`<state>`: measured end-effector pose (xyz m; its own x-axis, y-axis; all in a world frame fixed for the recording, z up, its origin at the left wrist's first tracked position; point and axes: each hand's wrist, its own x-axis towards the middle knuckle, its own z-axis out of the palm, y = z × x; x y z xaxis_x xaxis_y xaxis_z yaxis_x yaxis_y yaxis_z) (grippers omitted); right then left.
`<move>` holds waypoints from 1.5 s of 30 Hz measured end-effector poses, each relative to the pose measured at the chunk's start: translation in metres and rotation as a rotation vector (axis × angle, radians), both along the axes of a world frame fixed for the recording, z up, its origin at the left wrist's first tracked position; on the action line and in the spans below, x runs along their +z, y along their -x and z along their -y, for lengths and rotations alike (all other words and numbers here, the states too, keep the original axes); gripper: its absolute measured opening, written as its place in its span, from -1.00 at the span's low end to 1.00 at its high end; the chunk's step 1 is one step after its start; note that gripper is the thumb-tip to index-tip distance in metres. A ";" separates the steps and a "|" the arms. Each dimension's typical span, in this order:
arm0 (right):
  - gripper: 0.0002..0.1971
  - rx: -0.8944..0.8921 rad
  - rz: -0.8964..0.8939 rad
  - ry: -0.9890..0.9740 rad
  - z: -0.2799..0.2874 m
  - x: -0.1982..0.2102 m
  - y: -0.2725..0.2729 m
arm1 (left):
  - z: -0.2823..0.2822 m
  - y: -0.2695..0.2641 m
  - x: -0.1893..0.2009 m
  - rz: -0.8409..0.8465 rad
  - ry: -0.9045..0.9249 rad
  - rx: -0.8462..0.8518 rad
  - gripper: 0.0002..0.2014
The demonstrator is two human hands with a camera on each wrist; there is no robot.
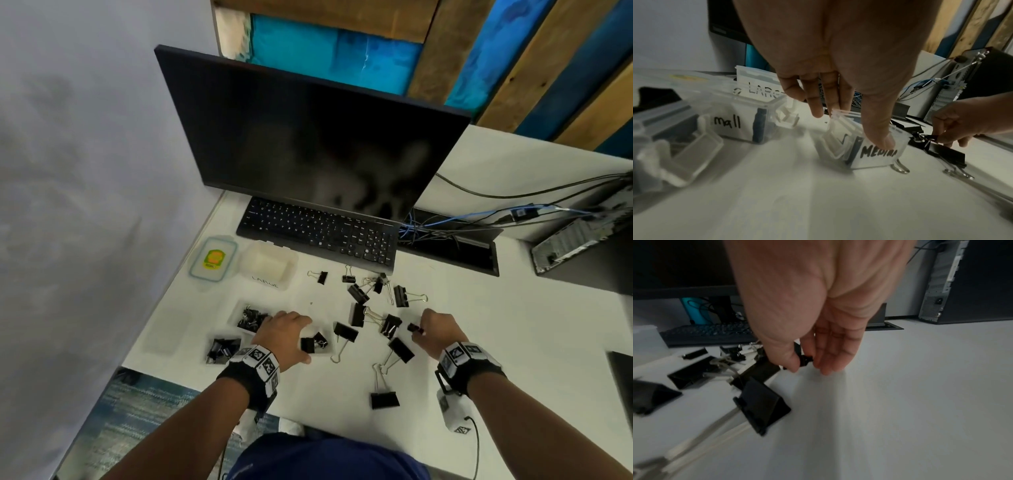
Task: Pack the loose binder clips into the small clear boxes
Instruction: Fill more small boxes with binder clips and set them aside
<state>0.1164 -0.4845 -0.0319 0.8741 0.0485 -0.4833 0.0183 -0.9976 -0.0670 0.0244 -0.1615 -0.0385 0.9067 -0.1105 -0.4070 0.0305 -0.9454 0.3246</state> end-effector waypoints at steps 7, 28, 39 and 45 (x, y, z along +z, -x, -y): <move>-0.77 0.108 0.012 -0.467 -0.047 0.023 0.008 | -0.005 0.003 0.002 0.028 0.029 0.060 -0.30; -0.80 0.411 -0.197 -0.628 -0.136 0.010 0.043 | -0.012 0.024 0.001 0.002 0.062 0.066 -0.30; -0.67 0.656 -0.066 -0.385 -0.137 0.007 0.044 | -0.011 0.029 0.005 0.044 0.103 0.046 -0.28; -0.65 0.717 -0.086 -0.172 -0.155 0.015 0.046 | -0.008 0.028 0.003 -0.018 0.111 0.071 -0.25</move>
